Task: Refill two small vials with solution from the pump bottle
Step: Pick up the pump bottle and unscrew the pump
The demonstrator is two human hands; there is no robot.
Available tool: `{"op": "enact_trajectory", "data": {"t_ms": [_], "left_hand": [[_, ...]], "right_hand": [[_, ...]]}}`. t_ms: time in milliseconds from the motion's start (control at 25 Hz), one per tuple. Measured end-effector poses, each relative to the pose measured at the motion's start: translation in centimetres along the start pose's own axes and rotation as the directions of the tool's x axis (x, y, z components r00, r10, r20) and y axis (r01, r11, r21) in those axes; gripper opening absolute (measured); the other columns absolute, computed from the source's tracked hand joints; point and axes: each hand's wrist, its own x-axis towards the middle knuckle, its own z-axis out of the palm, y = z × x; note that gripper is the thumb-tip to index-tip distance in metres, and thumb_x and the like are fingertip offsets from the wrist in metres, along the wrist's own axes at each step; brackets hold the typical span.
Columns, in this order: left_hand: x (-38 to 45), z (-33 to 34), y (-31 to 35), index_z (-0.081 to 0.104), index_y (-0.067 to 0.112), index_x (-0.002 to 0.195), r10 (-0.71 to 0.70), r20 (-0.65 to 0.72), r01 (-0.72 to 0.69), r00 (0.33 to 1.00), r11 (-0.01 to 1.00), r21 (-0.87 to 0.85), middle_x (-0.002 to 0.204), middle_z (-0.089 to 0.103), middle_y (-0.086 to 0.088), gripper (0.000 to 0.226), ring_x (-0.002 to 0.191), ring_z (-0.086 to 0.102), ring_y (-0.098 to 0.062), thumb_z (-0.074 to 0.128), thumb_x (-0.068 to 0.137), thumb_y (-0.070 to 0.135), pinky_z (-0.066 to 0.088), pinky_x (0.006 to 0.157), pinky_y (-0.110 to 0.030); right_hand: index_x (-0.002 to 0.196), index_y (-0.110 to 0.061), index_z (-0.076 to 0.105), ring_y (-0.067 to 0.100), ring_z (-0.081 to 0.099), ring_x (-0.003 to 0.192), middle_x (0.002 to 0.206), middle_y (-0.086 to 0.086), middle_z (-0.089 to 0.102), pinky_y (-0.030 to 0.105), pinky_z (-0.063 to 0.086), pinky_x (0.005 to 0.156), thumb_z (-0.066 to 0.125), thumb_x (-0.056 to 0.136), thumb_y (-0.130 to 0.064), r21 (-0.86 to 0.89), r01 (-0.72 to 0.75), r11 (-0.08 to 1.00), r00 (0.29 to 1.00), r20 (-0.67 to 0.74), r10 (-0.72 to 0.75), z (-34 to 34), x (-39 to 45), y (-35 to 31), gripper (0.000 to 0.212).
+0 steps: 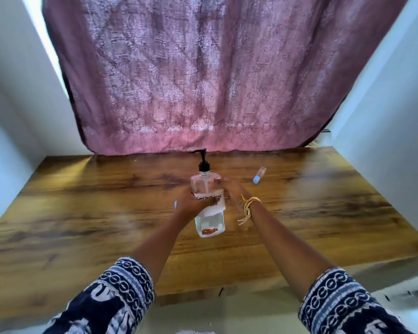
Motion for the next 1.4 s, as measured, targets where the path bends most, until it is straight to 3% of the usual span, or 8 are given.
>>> {"op": "enact_trajectory", "data": {"t_ms": [120, 280, 480, 720, 880, 1240, 1280, 1400], "left_hand": [[1.9, 1.0, -0.1, 0.07, 0.018, 0.099, -0.022, -0.037, 0.022, 0.999, 1.0, -0.004, 0.094, 0.076, -0.001, 0.042, 0.089, 0.073, -0.021, 0.089, 0.063, 0.028, 0.06, 0.08, -0.04], [4.1, 2.6, 0.3, 0.065, 0.021, 0.109, 0.059, -0.03, -0.056, 0.998, 0.994, 0.098, 0.101, 0.074, 0.0, 0.057, 0.094, 0.07, -0.021, 0.086, 0.059, 0.039, 0.057, 0.086, -0.045], [7.1, 4.7, 0.2, 0.069, 0.024, 0.098, 0.037, -0.052, -0.034, 0.998, 0.998, 0.057, 0.093, 0.077, 0.001, 0.049, 0.086, 0.073, -0.018, 0.087, 0.054, 0.038, 0.059, 0.082, -0.049], [10.9, 8.2, 0.3, 0.069, 0.017, 0.101, -0.048, -0.089, 0.046, 0.995, 0.999, -0.021, 0.097, 0.076, -0.007, 0.053, 0.09, 0.073, -0.026, 0.088, 0.053, 0.033, 0.058, 0.083, -0.054], [12.7, 9.2, 0.3, 0.066, 0.014, 0.109, -0.032, -0.037, 0.031, 0.999, 0.999, -0.03, 0.102, 0.075, -0.011, 0.063, 0.093, 0.072, -0.028, 0.089, 0.054, 0.034, 0.057, 0.085, -0.054], [12.2, 9.0, 0.3, 0.063, 0.01, 0.114, 0.006, 0.02, -0.006, 1.0, 1.0, 0.01, 0.104, 0.074, -0.012, 0.059, 0.094, 0.072, -0.026, 0.088, 0.061, 0.022, 0.059, 0.081, -0.043], [12.0, 8.8, 0.3, 0.063, 0.012, 0.113, 0.015, 0.029, -0.015, 0.999, 1.0, 0.026, 0.103, 0.074, -0.01, 0.057, 0.094, 0.072, -0.024, 0.087, 0.062, 0.021, 0.059, 0.081, -0.042], [11.4, 8.2, 0.2, 0.064, 0.016, 0.112, 0.044, 0.063, -0.048, 0.997, 0.997, 0.068, 0.103, 0.074, -0.007, 0.054, 0.095, 0.072, -0.022, 0.087, 0.064, 0.023, 0.059, 0.084, -0.044]], "right_hand": [[0.106, -0.005, 0.066, 0.019, 0.062, 0.077, 0.086, 0.005, 0.066, 0.033, 0.051, 0.074, 0.057, 0.092, -0.019, -0.013, -0.047, 0.999, 0.979, -0.201, 0.043, -2.5, 1.0, -0.4, 0.022], [0.096, -0.007, 0.065, 0.024, 0.058, 0.08, 0.085, 0.01, 0.06, 0.032, 0.048, 0.075, 0.051, 0.086, 0.0, -0.35, -0.145, 0.926, 0.895, -0.446, -0.029, -7.0, 2.1, 1.1, 0.019], [0.126, -0.008, 0.055, 0.039, 0.052, 0.116, 0.13, 0.021, 0.05, 0.039, 0.043, 0.099, 0.057, 0.085, -0.017, -0.735, -0.285, 0.615, 0.888, -0.444, -0.12, -12.7, 3.9, 3.4, 0.042], [0.143, -0.021, 0.034, 0.033, 0.031, 0.134, 0.15, 0.004, 0.033, 0.044, 0.038, 0.107, 0.054, 0.09, -0.024, -0.981, -0.176, 0.081, 0.977, -0.184, -0.103, -19.8, 7.4, 3.6, 0.057], [0.139, -0.023, 0.037, 0.033, 0.045, 0.129, 0.145, 0.009, 0.034, 0.044, 0.044, 0.102, 0.052, 0.089, -0.014, -0.97, -0.129, 0.208, 0.987, -0.146, -0.072, -21.6, 9.9, 3.6, 0.054], [0.125, -0.025, 0.051, 0.034, 0.06, 0.107, 0.128, 0.01, 0.05, 0.041, 0.048, 0.077, 0.05, 0.094, -0.024, -0.985, -0.121, 0.119, 0.969, -0.143, -0.199, -19.4, 12.7, 4.9, 0.031], [0.122, -0.021, 0.053, 0.035, 0.061, 0.106, 0.124, 0.01, 0.054, 0.041, 0.049, 0.079, 0.051, 0.093, -0.028, -0.975, -0.142, 0.174, 0.965, -0.175, -0.195, -18.8, 12.9, 4.8, 0.029], [0.102, -0.012, 0.06, 0.032, 0.062, 0.086, 0.093, 0.01, 0.062, 0.035, 0.045, 0.072, 0.06, 0.086, -0.028, -0.798, -0.109, 0.592, 0.963, -0.232, -0.136, -16.6, 13.1, 3.6, 0.022]]}}
